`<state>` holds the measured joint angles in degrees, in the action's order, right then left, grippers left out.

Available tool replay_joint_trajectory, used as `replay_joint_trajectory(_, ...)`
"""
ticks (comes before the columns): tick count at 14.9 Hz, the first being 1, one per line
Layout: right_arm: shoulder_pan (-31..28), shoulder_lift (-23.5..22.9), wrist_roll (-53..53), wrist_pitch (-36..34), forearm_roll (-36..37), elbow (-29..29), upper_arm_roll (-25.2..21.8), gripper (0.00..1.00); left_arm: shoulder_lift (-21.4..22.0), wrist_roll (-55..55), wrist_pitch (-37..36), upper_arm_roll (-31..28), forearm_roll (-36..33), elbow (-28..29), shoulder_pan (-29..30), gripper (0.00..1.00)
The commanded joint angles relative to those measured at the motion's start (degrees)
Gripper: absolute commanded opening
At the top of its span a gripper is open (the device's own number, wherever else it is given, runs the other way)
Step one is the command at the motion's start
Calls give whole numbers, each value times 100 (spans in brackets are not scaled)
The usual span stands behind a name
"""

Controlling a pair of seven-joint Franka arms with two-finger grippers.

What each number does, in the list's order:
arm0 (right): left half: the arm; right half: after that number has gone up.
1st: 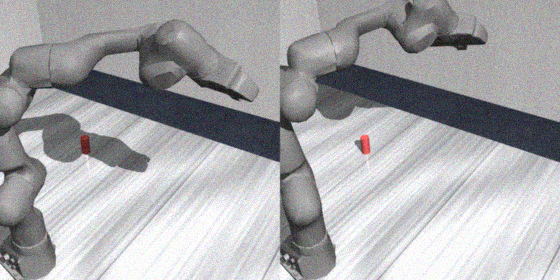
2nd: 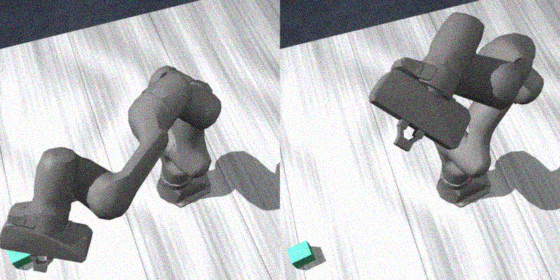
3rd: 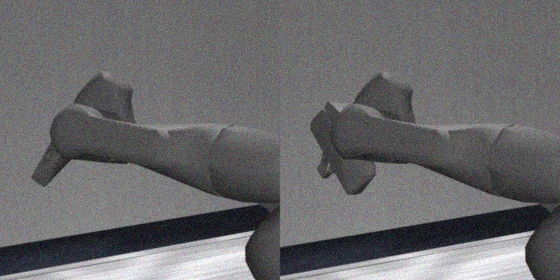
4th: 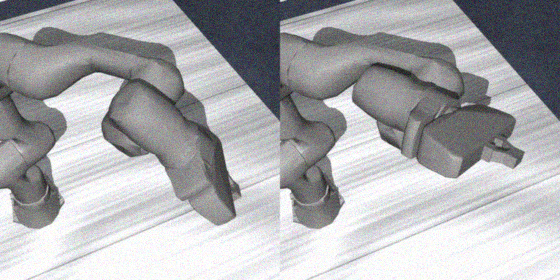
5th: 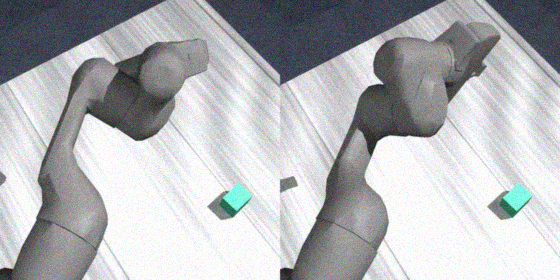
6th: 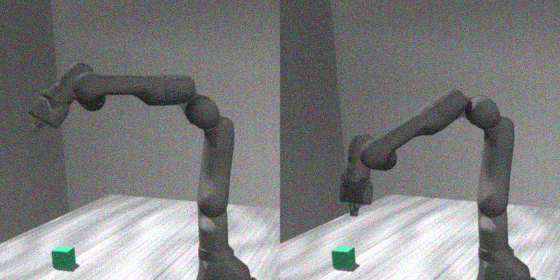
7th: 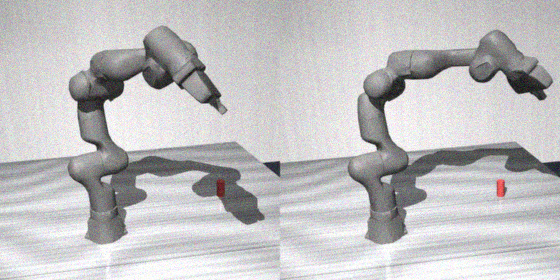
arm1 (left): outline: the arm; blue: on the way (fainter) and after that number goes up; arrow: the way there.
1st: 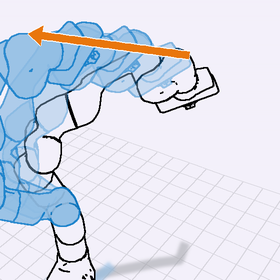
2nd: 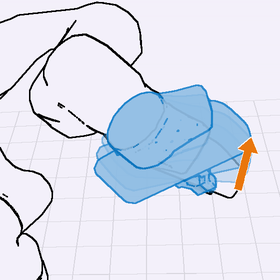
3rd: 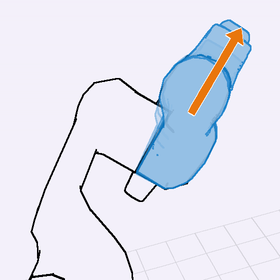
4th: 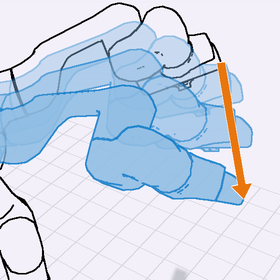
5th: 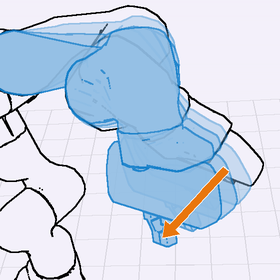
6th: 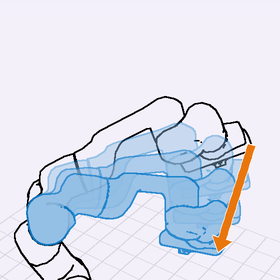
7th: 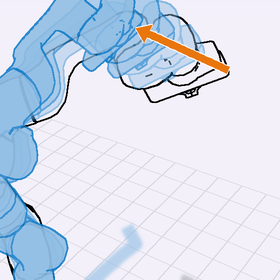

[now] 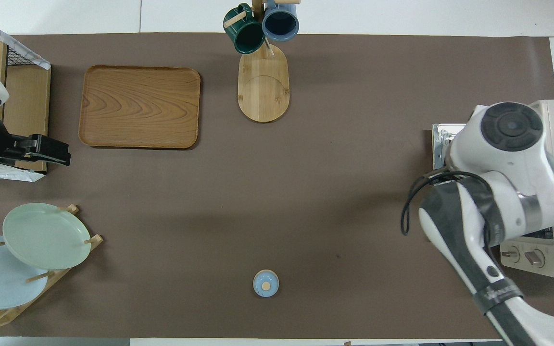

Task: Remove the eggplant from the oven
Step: 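Pull the plate with eggplant out and set it on the table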

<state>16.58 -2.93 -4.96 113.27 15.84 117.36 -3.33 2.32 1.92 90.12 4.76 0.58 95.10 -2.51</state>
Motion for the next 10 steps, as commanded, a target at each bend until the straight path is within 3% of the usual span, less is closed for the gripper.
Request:
replay_joint_trajectory(1, 1037, -486, -1214, -251, -543, -728, -1, 0, 50, 28, -65, -11, -67, 18, 4, 100)
replay_joint_trajectory(5, 2259, -2400, -3305, -1061, -811, -3188, 8, 0, 50, 19, -65, -11, -67, 18, 4, 100)
replay_joint_trajectory(6, 2410, -2675, -3544, -922, -880, -3376, 34, 0, 50, 19, -56, -11, -67, 18, 4, 100)
replay_joint_trajectory(10, 2850, -3019, -4327, -51, -1215, -3343, 105, 0, 50, 19, -65, -11, -67, 18, 4, 100)
